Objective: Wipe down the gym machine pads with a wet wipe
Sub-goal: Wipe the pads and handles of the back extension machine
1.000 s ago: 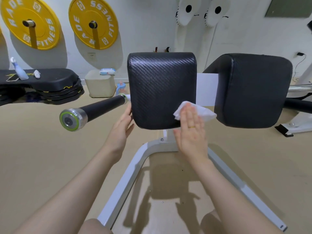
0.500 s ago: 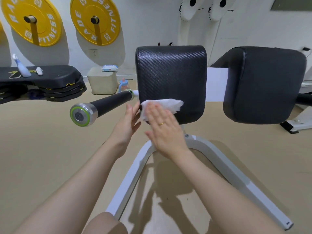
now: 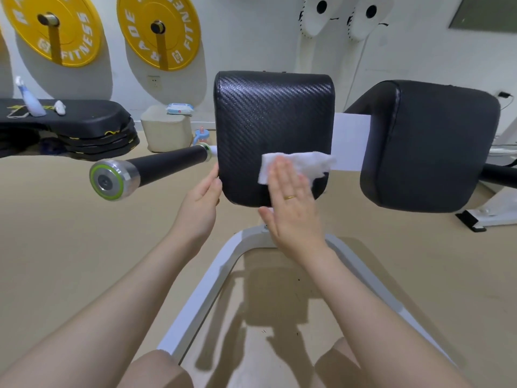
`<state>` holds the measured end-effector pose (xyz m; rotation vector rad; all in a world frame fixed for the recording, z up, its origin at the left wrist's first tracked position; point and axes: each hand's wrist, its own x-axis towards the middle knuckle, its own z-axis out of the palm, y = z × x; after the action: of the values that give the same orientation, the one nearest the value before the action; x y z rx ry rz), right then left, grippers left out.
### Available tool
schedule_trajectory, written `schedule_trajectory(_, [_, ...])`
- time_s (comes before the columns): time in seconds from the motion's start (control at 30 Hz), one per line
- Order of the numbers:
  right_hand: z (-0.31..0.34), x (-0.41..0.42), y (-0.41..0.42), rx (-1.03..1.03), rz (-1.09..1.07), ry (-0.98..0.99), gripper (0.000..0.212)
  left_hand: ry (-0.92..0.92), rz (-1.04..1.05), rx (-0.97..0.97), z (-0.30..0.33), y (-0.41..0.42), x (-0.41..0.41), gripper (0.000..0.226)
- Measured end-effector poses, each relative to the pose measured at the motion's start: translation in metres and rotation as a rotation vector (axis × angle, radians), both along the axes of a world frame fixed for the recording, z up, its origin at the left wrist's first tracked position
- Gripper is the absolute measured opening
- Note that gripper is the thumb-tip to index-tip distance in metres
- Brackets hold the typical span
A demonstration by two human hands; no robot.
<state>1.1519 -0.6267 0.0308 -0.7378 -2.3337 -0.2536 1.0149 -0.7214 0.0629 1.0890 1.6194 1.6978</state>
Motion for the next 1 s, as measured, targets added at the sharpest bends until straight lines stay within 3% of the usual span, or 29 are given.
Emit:
schedule_trajectory(0.2, [0.019, -0.012, 0.002, 0.327, 0.306, -0.278, 0.057, -0.114, 0.006, 0.055, -0.013, 0.006, 0.000, 0.043])
schedule_trajectory(0.33, [0.054, -0.018, 0.019, 0.474, 0.376, -0.459, 0.056, -0.216, -0.034, 0.109, -0.013, 0.005, 0.001, 0.050])
schedule_trajectory(0.6, [0.125, -0.048, 0.020, 0.429, 0.396, -0.737, 0.044, -0.644, 0.089, -0.034, 0.036, -0.003, 0.008, 0.048])
schedule_trajectory(0.77, [0.124, -0.066, 0.002, 0.378, 0.453, -1.056, 0.034, -1.071, 0.128, -0.117, 0.039, -0.018, 0.011, 0.048])
schedule_trajectory(0.9, [0.150, -0.081, 0.009, 0.409, 0.529, -1.155, 0.033, -1.057, 0.224, -0.261, 0.051, -0.034, 0.019, 0.040])
schedule_trajectory(1.0, [0.194, -0.099, 0.029, 0.442, 0.456, -1.164, 0.046, -0.888, 0.248, -0.382, 0.062, -0.044, 0.027, 0.030])
